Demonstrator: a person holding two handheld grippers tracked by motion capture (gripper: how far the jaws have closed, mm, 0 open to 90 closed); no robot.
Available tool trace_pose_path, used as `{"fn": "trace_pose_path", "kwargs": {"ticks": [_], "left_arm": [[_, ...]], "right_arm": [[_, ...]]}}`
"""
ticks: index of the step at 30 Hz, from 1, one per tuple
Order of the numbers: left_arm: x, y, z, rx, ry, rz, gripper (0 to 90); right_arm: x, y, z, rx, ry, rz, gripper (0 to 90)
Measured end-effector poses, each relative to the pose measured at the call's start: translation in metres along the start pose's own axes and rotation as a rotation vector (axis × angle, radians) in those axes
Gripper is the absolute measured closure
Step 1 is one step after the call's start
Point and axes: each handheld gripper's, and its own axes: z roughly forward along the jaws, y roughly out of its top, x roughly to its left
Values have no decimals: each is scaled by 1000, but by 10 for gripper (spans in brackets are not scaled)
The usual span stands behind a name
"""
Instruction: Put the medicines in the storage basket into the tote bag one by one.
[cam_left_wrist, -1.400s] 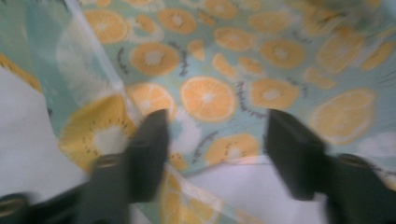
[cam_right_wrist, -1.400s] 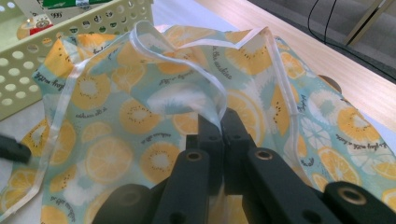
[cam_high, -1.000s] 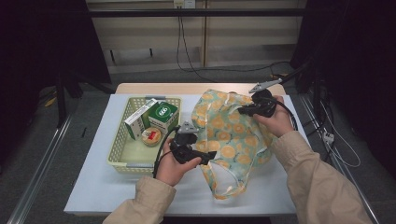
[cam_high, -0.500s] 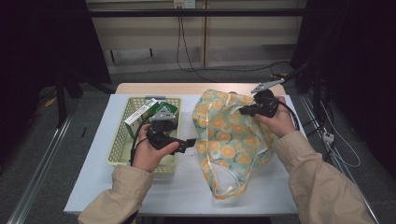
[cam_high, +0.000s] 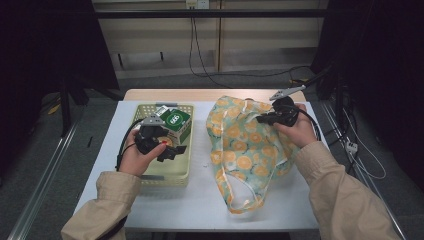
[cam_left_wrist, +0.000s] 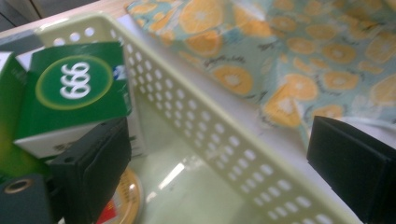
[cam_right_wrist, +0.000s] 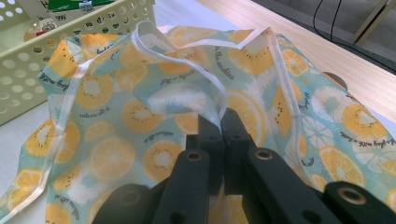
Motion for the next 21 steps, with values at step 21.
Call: {"fn": "trace_pose_path", "kwargs": {"ticks": [21], "left_arm": [[44,-17,28,85,58,-100,69]], "right_arm": [[2,0,1,8,4,-1,899]]}}
